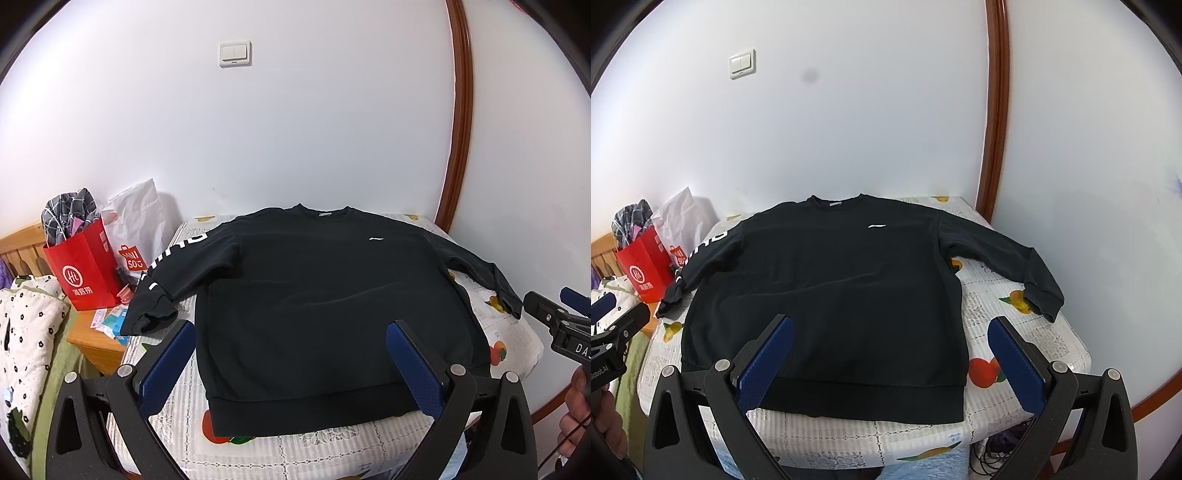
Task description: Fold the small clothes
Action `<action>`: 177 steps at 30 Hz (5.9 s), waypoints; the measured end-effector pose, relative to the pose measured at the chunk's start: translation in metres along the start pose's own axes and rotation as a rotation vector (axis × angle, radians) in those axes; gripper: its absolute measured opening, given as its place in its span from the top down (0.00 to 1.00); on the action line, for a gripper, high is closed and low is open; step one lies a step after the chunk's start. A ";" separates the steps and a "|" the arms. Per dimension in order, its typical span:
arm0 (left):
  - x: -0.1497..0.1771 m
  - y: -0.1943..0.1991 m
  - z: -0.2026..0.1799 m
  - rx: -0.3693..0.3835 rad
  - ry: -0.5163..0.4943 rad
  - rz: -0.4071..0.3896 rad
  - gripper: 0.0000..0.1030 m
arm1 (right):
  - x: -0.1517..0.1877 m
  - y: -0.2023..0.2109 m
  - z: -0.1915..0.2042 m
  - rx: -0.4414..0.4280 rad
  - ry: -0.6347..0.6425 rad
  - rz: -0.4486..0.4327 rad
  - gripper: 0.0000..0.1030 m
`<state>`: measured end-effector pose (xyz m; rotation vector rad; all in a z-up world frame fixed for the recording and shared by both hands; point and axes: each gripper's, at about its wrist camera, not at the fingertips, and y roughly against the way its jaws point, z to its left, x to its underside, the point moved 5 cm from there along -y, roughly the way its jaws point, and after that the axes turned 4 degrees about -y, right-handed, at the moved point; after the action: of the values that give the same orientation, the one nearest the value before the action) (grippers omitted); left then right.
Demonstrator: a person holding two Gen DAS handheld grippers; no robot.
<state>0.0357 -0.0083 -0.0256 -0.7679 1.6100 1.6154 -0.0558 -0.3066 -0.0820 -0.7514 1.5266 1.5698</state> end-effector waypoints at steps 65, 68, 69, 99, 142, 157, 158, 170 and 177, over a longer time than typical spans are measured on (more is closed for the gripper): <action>-0.005 -0.022 0.016 0.013 -0.003 0.017 0.00 | -0.002 -0.012 0.012 -0.001 0.005 -0.028 0.00; -0.001 -0.041 0.023 0.011 0.006 0.049 0.00 | -0.001 -0.022 0.017 -0.023 0.016 -0.042 0.00; 0.001 -0.048 0.027 0.010 0.012 0.062 0.00 | 0.000 -0.026 0.019 -0.031 0.018 -0.042 0.00; 0.062 -0.222 0.195 -0.255 0.086 0.246 0.09 | 0.050 -0.222 0.101 -0.149 0.095 0.257 0.02; -0.094 -0.290 -0.122 0.190 -0.032 0.153 0.90 | 0.034 -0.187 -0.107 0.011 -0.102 0.180 0.08; -0.079 -0.258 -0.071 0.206 -0.023 0.153 0.64 | 0.023 -0.202 -0.037 -0.100 -0.041 0.206 0.08; -0.078 -0.257 -0.052 0.177 -0.011 0.146 0.59 | 0.018 -0.205 -0.027 -0.109 -0.029 0.203 0.08; -0.024 -0.263 0.127 -0.080 0.123 0.217 0.48 | -0.041 -0.282 0.060 -0.124 0.071 0.232 0.21; 0.001 -0.297 0.169 -0.091 0.117 0.287 0.48 | -0.046 -0.353 0.055 -0.057 0.058 0.327 0.21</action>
<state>0.2915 0.1490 -0.1881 -0.7141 1.8062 1.8867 0.2763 -0.2769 -0.2179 -0.6046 1.7199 1.8495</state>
